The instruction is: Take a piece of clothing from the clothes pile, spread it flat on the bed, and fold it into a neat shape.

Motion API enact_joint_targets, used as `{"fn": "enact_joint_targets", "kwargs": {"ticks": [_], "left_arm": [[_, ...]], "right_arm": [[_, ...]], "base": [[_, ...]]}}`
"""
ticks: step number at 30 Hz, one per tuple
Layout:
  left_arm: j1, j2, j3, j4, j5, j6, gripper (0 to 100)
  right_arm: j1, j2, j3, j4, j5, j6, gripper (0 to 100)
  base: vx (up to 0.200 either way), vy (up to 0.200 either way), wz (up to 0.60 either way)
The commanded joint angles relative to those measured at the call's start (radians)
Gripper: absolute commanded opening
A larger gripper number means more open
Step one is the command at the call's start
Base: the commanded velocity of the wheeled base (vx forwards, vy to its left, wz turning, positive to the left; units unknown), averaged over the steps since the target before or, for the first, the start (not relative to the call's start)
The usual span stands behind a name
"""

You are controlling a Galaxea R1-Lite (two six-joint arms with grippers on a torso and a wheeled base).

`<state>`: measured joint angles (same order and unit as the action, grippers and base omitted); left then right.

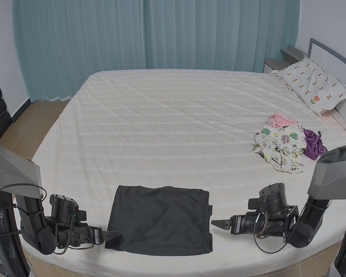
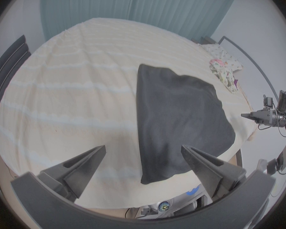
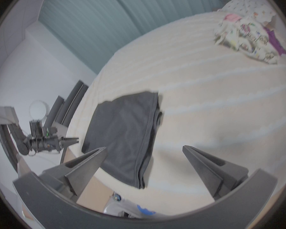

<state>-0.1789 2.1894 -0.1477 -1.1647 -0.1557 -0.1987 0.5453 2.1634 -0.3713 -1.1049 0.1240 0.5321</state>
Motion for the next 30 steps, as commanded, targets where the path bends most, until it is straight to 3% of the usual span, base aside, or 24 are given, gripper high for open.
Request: {"fn": "enact_joint_targets", "kwargs": {"ticks": [1, 3, 4, 6, 10, 11, 16, 25, 27, 30], "left_arm": [[0.059, -0.183, -0.084, 0.100, -0.013, -0.007, 100], [0.070, -0.218, -0.112, 0.165, -0.013, -0.008, 100], [0.091, -0.280, -0.145, 0.261, -0.021, -0.025, 100], [0.115, -0.344, -0.173, 0.324, -0.039, -0.084, 100], [0.141, -0.431, -0.199, 0.344, -0.044, -0.200, 100], [0.157, -0.477, -0.190, 0.342, -0.044, -0.222, 100], [0.165, -0.617, -0.119, 0.342, -0.047, -0.228, 100], [0.164, -0.830, 0.040, 0.341, -0.054, -0.222, 100], [0.162, -0.882, 0.074, 0.342, -0.054, -0.223, 100], [0.159, -1.007, 0.146, 0.358, -0.048, -0.220, 100]], "right_arm": [[-0.079, -0.218, -0.040, 0.074, -0.060, 0.005, 100], [-0.085, -0.263, -0.040, 0.119, -0.064, 0.005, 100], [-0.108, -0.332, -0.037, 0.165, -0.076, 0.006, 100], [-0.128, -0.398, -0.021, 0.189, -0.081, 0.008, 100], [-0.136, -0.510, 0.034, 0.192, -0.118, 0.005, 100], [-0.130, -0.565, 0.063, 0.194, -0.167, 0.003, 100], [-0.123, -0.725, 0.169, 0.191, -0.268, -0.020, 100], [-0.123, -0.962, 0.368, 0.188, -0.339, -0.031, 100], [-0.122, -1.039, 0.371, 0.218, -0.342, -0.017, 100], [-0.139, -1.246, 0.371, 0.410, -0.354, -0.023, 100]], "base": [[0.000, 0.000, 0.00], [0.000, 0.000, 0.00], [0.000, 0.000, 0.00], [0.000, 0.000, 0.00], [0.000, 0.000, 0.00], [0.000, 0.000, 0.00], [0.000, 0.000, 0.00], [0.000, 0.000, 0.00], [0.000, 0.000, 0.00], [0.000, 0.000, 0.00]]}}
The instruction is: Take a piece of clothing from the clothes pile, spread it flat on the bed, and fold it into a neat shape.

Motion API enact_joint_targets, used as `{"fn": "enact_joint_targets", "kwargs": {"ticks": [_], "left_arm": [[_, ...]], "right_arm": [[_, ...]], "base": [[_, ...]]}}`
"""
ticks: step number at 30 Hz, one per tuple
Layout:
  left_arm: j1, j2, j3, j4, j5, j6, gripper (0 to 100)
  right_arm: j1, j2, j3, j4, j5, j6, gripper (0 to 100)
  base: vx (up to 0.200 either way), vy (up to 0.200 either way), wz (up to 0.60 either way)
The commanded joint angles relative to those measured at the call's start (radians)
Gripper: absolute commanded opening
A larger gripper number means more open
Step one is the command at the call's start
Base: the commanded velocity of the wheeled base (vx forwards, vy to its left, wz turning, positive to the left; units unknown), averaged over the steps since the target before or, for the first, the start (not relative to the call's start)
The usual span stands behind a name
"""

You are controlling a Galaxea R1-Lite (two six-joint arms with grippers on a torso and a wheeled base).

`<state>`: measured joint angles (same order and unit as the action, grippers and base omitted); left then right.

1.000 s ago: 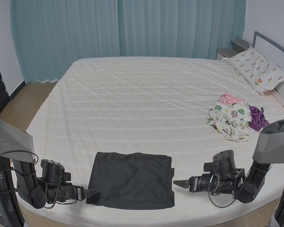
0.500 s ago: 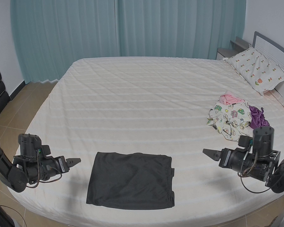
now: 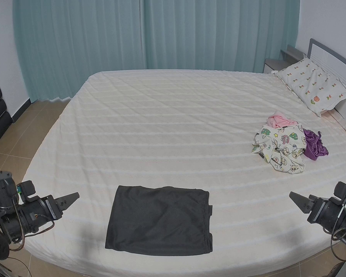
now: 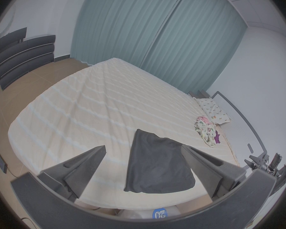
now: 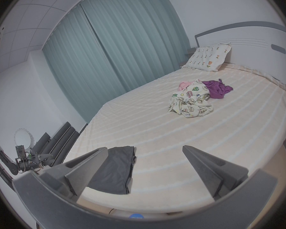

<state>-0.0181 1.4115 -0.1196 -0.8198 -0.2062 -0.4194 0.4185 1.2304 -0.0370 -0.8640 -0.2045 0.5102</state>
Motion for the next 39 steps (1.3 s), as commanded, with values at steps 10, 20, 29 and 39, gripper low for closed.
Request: {"fn": "enact_joint_targets", "kwargs": {"ticks": [10, 20, 29, 39], "left_arm": [[-0.002, -0.589, 0.118, 0.315, 0.030, -0.006, 100], [0.006, -1.166, 0.118, 0.715, 0.194, 0.091, 100], [0.038, -1.356, 0.107, 0.765, 0.266, 0.214, 100], [0.021, -1.411, 0.118, 0.774, 0.310, 0.387, 100]], "right_arm": [[-0.050, -0.776, 0.037, 0.625, -0.053, -0.070, 100], [-0.214, -0.985, 0.037, 0.711, -0.035, -0.223, 100], [-0.333, -1.131, 0.026, 0.827, 0.040, -0.349, 100], [-0.415, -1.230, 0.028, 0.829, 0.152, -0.430, 100]], "base": [[0.000, 0.000, 0.00], [0.000, 0.000, 0.00], [0.000, 0.000, 0.00], [0.000, 0.000, 0.00]]}}
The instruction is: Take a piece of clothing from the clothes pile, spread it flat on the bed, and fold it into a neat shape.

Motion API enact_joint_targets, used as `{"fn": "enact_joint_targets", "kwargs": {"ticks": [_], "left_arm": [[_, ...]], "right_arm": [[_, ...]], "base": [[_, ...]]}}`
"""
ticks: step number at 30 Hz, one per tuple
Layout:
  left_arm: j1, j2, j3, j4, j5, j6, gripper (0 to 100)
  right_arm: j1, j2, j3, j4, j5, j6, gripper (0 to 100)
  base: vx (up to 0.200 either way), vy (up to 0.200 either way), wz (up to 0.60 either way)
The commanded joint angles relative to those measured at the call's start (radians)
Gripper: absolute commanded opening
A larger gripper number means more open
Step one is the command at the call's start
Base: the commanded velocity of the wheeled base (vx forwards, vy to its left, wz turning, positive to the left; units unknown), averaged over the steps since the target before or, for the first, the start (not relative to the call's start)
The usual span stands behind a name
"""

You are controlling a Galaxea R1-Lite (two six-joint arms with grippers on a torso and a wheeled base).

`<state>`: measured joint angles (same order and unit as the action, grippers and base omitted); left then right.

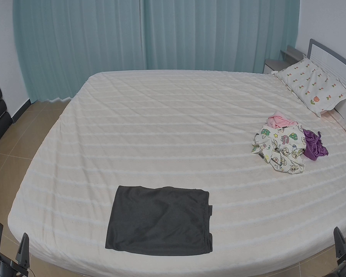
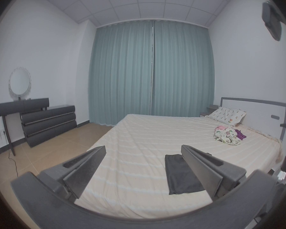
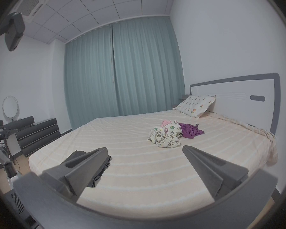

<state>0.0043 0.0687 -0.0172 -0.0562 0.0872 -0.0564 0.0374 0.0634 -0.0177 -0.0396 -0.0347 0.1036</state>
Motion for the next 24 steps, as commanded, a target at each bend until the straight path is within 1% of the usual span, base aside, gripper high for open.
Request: {"fn": "enact_joint_targets", "kwargs": {"ticks": [1, 3, 5, 7, 8, 9, 10, 11, 12, 13, 14, 15, 17, 18, 20, 24], "left_arm": [[-0.001, -0.069, 0.016, 0.010, 0.017, 0.024, 100], [-0.001, -0.069, 0.016, 0.010, 0.017, 0.023, 100], [-0.003, -0.069, 0.016, 0.010, 0.020, 0.023, 100], [-0.001, -0.069, 0.016, 0.010, 0.022, 0.027, 100], [-0.001, -0.069, 0.016, 0.010, 0.023, 0.030, 100], [-0.001, -0.069, 0.016, 0.010, 0.025, 0.032, 100], [-0.003, -0.069, 0.016, 0.010, 0.026, 0.030, 100], [-0.001, -0.069, 0.016, 0.010, 0.028, 0.030, 100], [-0.003, -0.069, 0.016, 0.010, 0.029, 0.030, 100], [-0.003, -0.069, 0.016, 0.010, 0.029, 0.030, 100], [-0.003, -0.069, 0.016, 0.010, 0.029, 0.030, 100], [-0.001, -0.069, 0.016, 0.010, 0.029, 0.030, 100], [-0.001, -0.069, 0.016, 0.010, 0.029, 0.032, 100], [-0.001, -0.069, 0.016, 0.010, 0.029, 0.032, 100], [-0.003, -0.069, 0.016, 0.010, 0.029, 0.030, 100], [-0.003, -0.069, 0.016, 0.010, 0.026, 0.026, 100]], "right_arm": [[-0.037, -0.063, 0.005, 0.012, -0.062, -0.021, 100], [-0.037, -0.063, 0.005, 0.004, -0.088, -0.036, 100], [-0.034, -0.063, 0.008, 0.000, -0.103, -0.090, 100], [-0.037, -0.063, 0.012, -0.010, -0.090, -0.140, 100], [-0.037, -0.063, 0.018, -0.031, -0.070, -0.162, 100], [-0.037, -0.063, 0.016, -0.040, -0.030, -0.179, 100], [-0.037, -0.063, 0.016, -0.042, -0.007, -0.183, 100], [-0.037, -0.063, 0.016, -0.034, 0.059, -0.186, 100], [-0.037, -0.063, 0.016, -0.033, 0.088, -0.179, 100], [-0.037, -0.063, 0.016, -0.033, 0.102, -0.162, 100], [-0.037, -0.063, 0.015, -0.031, 0.098, -0.144, 100], [-0.037, -0.063, 0.015, -0.014, 0.081, -0.147, 100], [-0.037, -0.063, 0.005, 0.076, 0.030, -0.144, 100], [-0.037, -0.063, 0.002, 0.090, 0.016, -0.124, 100], [-0.037, -0.063, 0.004, 0.075, 0.012, -0.094, 100], [-0.037, -0.063, 0.005, 0.073, 0.010, -0.097, 100]], "base": [[0.000, 0.000, 0.00], [0.000, 0.000, 0.00], [0.000, 0.000, 0.00], [0.000, 0.000, 0.00], [0.000, 0.000, 0.00], [0.000, 0.000, 0.00], [0.000, 0.000, 0.00], [0.000, 0.000, 0.00], [0.000, 0.000, 0.00], [0.000, 0.000, 0.00], [0.000, 0.000, 0.00], [0.000, 0.000, 0.00], [0.000, 0.000, 0.00], [0.000, 0.000, 0.00], [0.000, 0.000, 0.00], [0.000, 0.000, 0.00]]}}
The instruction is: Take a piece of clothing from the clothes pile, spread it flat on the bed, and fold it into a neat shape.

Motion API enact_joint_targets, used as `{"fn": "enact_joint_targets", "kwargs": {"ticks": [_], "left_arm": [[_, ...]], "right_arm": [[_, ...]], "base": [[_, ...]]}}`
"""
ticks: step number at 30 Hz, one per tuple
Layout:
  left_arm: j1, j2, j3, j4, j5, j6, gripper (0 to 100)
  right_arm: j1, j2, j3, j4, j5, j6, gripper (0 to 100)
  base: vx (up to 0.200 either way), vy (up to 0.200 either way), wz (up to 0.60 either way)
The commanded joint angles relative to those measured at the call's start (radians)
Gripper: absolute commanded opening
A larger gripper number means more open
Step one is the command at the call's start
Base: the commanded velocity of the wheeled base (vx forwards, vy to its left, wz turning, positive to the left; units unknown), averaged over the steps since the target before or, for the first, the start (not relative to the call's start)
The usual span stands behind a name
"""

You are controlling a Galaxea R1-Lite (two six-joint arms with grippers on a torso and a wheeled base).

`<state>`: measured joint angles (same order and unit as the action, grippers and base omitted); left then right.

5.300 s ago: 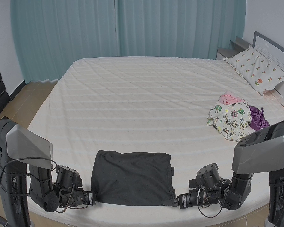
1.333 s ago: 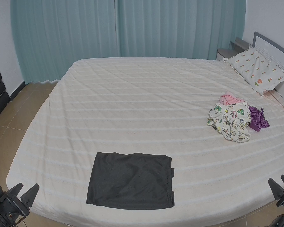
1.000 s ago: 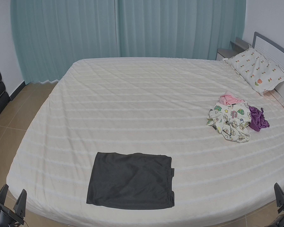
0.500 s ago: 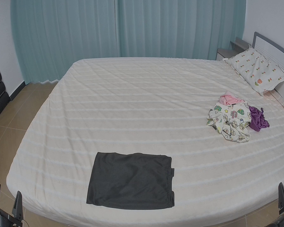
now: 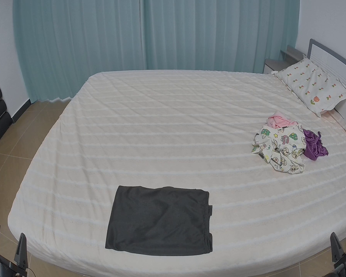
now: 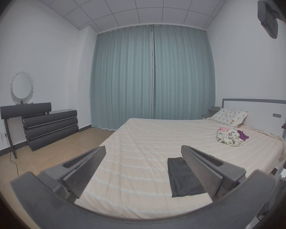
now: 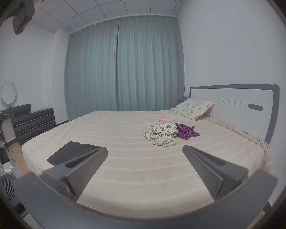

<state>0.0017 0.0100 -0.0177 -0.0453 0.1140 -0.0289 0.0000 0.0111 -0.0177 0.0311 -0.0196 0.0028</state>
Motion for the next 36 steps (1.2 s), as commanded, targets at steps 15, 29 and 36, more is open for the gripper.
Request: {"fn": "enact_joint_targets", "kwargs": {"ticks": [15, 29, 36], "left_arm": [[0.000, -0.008, 0.015, 0.048, -0.123, 0.038, 100], [0.000, -0.008, 0.015, 0.048, -0.122, 0.032, 100], [0.000, -0.008, 0.015, 0.048, -0.122, 0.030, 100]], "right_arm": [[0.000, -0.011, 0.008, -0.007, -0.008, 0.006, 100], [0.003, -0.011, 0.018, -0.033, -0.010, 0.011, 100], [0.003, -0.011, 0.018, -0.033, -0.003, 0.010, 100]], "base": [[0.000, 0.000, 0.00], [0.000, 0.000, 0.00], [0.000, 0.000, 0.00]]}}
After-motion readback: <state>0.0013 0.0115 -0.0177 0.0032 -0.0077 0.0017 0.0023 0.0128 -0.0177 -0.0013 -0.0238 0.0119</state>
